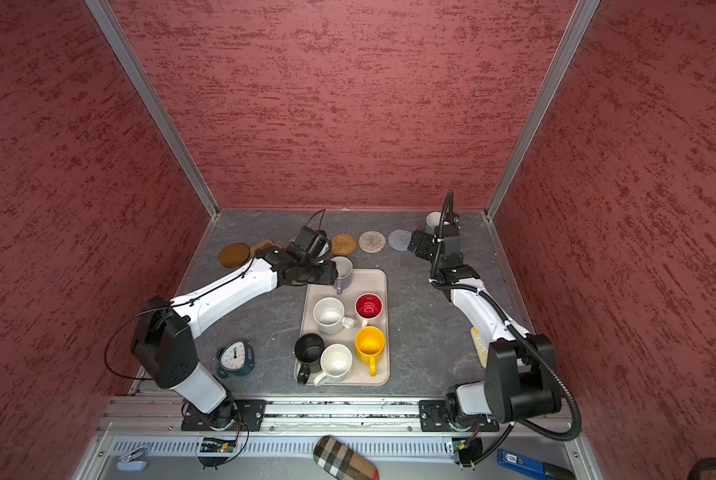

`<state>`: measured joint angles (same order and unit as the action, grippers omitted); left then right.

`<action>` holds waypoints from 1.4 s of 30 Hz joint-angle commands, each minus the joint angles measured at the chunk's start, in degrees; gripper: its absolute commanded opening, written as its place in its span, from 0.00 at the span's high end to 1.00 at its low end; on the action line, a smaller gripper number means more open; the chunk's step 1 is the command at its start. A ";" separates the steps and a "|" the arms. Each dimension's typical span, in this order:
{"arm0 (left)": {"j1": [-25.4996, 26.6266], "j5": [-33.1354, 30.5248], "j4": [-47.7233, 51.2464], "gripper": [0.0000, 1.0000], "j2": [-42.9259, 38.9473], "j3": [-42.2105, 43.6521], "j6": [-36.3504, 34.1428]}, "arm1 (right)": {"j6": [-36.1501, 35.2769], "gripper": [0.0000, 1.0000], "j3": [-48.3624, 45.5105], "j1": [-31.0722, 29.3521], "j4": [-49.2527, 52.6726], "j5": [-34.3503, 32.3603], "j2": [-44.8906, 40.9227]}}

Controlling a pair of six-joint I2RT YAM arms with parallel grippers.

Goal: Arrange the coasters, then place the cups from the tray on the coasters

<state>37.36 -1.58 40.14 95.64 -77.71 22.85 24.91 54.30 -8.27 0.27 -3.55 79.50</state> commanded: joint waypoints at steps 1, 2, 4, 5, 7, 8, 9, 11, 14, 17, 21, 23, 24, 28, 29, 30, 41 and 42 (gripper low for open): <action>0.86 -1.20 2.84 0.43 2.22 -1.64 1.70 | 1.72 0.01 -0.62 -0.14 -3.91 1.62 -0.35; 1.07 -1.03 2.79 0.43 2.97 -1.93 2.06 | 1.81 0.01 -0.94 -0.16 -4.26 1.77 -0.46; 1.47 -0.80 3.09 0.43 4.33 -2.73 2.45 | 1.98 0.01 -1.09 -0.16 -4.67 1.97 -0.48; 1.78 -0.83 3.23 0.43 5.12 -3.20 2.62 | 1.97 0.01 -1.18 -0.12 -4.80 1.97 -0.49; 2.24 -0.79 3.60 0.43 6.69 -4.48 2.72 | 1.93 0.01 -1.22 -0.14 -4.84 2.06 -0.36; 2.36 -0.79 3.78 0.43 7.55 -5.13 2.78 | 1.97 0.01 -1.26 -0.14 -4.93 2.14 -0.38; 2.51 -0.81 4.04 0.42 8.45 -5.81 2.73 | 1.99 0.01 -1.30 -0.12 -4.93 2.23 -0.49; 2.49 -0.80 4.41 0.41 10.22 -6.95 2.68 | 1.94 0.01 -1.37 -0.16 -4.93 2.32 -0.68; 2.45 -1.12 4.51 0.40 12.32 -7.98 2.59 | 1.90 0.01 -1.44 -0.09 -4.93 2.25 -1.01; 2.23 -1.05 4.09 0.40 13.61 -8.20 2.59 | 1.81 0.01 -1.66 -0.14 -4.93 2.37 -1.17; 2.07 -0.93 3.74 0.41 14.51 -8.22 2.57 | 1.90 0.01 -1.65 -0.13 -5.10 2.73 -1.05; 2.01 -1.24 3.80 0.42 14.78 -8.16 2.38 | 1.90 0.01 -1.59 -0.15 -5.15 3.19 -0.77; 1.93 -1.40 3.81 0.43 14.84 -8.15 2.29 | 1.90 0.01 -1.57 -0.16 -5.11 3.41 -0.70; 1.62 -1.99 3.91 0.45 14.46 -7.47 2.20 | 1.56 0.01 -1.05 -0.10 -4.48 4.30 0.03; 1.72 -1.49 3.41 0.44 13.89 -7.10 2.20 | 1.48 0.01 -0.74 -0.14 -4.26 5.09 0.42; 1.80 -1.04 2.87 0.42 13.52 -6.80 2.18 | 1.38 0.01 -0.23 -0.29 -3.79 5.82 0.92; 2.12 -3.82 -3.51 0.00 0.87 -0.14 3.02 | -0.12 0.07 6.64 -9.51 7.11 4.36 6.79; 1.92 -4.99 -4.26 0.00 -1.32 1.58 3.35 | -0.20 0.08 7.08 -10.53 8.12 3.90 7.06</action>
<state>39.51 -2.70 38.89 100.05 -78.78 25.28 25.28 59.00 -16.40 4.10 1.02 85.69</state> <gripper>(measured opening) 0.996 0.927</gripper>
